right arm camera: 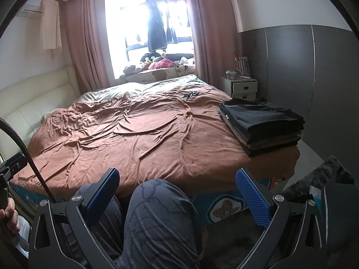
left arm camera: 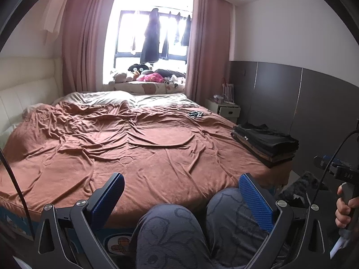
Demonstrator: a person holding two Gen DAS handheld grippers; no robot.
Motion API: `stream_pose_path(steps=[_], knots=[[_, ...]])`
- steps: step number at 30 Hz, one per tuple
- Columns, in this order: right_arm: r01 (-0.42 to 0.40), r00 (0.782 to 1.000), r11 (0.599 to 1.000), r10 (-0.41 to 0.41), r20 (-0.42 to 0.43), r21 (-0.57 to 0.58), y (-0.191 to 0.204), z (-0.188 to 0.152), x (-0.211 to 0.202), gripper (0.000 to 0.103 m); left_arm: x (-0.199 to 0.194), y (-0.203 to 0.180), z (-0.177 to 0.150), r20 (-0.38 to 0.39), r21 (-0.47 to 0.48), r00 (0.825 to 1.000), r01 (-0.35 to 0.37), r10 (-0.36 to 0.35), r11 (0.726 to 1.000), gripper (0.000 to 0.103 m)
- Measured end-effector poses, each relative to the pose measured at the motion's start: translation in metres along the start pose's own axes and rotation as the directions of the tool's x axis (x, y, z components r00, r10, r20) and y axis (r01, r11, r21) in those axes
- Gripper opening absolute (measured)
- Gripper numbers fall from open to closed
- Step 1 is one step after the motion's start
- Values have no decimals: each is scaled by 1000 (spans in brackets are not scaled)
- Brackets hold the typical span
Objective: Fold small clothes
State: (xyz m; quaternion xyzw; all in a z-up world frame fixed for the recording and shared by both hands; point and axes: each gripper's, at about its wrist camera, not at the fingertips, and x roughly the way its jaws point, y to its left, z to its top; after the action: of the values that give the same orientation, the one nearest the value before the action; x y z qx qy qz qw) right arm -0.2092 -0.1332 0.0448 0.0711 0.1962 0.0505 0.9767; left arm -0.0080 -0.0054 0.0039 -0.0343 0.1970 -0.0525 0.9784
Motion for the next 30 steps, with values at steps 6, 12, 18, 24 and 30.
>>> stream_pose_path(steps=[6,12,18,24,30], knots=[[-12,1000,1000,13,-10,9,1,-1,1,103,-1,1,-1,-1,-4,1000,-5,5,1000,103],[-14,1000,1000,14,-13,9,2,0,1,103,-1,2,-1,-2,-7,1000,-7,7,1000,103],[-13,1000,1000,13,-13,8,4,1,1,103,-4,4,-1,8,-9,1000,-13,13,1000,103],[-16,1000,1000,17,-18,7,4,2,1,103,-5,5,0,10,-11,1000,-21,21,1000,103],[-14,1000,1000,14,-14,9,3,3,2,103,-2,6,0,4,-15,999,-31,31,999,103]])
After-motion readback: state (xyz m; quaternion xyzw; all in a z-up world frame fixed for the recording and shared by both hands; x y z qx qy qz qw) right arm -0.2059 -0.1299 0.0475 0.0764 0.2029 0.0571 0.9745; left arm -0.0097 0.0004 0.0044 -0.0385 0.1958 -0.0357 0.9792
